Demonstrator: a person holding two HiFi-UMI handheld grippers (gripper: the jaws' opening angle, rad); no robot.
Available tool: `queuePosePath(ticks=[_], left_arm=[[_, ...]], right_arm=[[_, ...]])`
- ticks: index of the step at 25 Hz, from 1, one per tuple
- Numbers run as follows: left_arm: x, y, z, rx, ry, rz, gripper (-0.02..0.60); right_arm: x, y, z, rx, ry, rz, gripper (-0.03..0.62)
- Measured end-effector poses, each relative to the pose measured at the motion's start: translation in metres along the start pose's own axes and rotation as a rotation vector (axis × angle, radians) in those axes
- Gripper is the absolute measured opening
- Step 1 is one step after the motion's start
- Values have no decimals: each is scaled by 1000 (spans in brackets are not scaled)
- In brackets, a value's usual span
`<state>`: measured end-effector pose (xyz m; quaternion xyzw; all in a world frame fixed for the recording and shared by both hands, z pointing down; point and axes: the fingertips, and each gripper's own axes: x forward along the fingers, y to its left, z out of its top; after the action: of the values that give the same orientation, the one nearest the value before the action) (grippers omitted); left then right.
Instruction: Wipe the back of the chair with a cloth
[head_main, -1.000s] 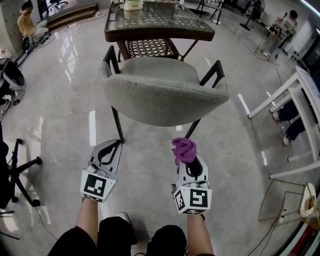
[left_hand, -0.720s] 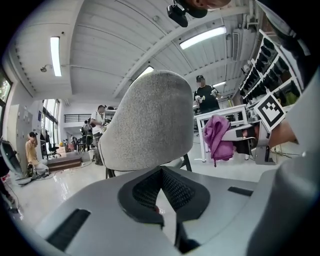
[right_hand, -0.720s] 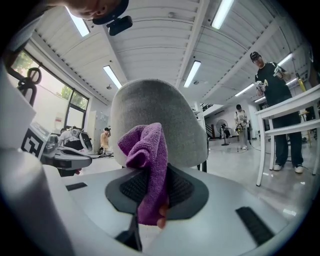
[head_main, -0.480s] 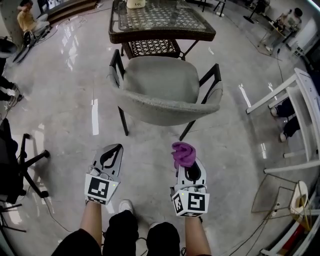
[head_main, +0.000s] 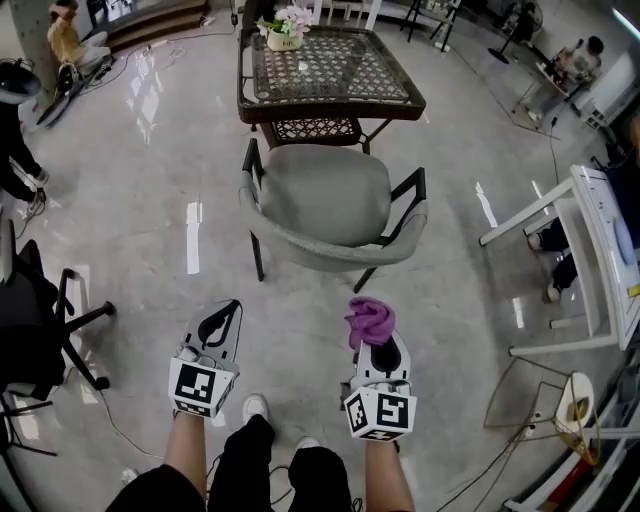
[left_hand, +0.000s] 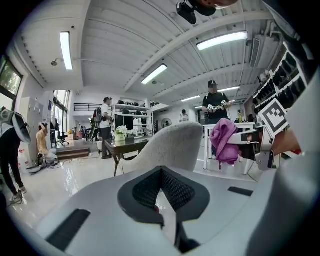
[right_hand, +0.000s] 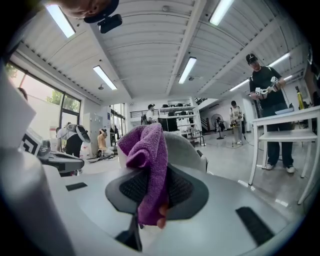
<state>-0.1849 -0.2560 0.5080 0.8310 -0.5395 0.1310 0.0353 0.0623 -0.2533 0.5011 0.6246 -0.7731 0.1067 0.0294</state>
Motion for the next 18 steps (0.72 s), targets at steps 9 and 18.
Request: queuePosePath(ticks=[9, 18], left_arm=[[-36, 10, 94, -31, -10, 14, 9], [-72, 18, 188, -44, -39, 40, 9]], right_arm=[[-24, 20, 104, -30, -2, 6, 92], [-48, 38, 187, -86, 12, 24, 92]])
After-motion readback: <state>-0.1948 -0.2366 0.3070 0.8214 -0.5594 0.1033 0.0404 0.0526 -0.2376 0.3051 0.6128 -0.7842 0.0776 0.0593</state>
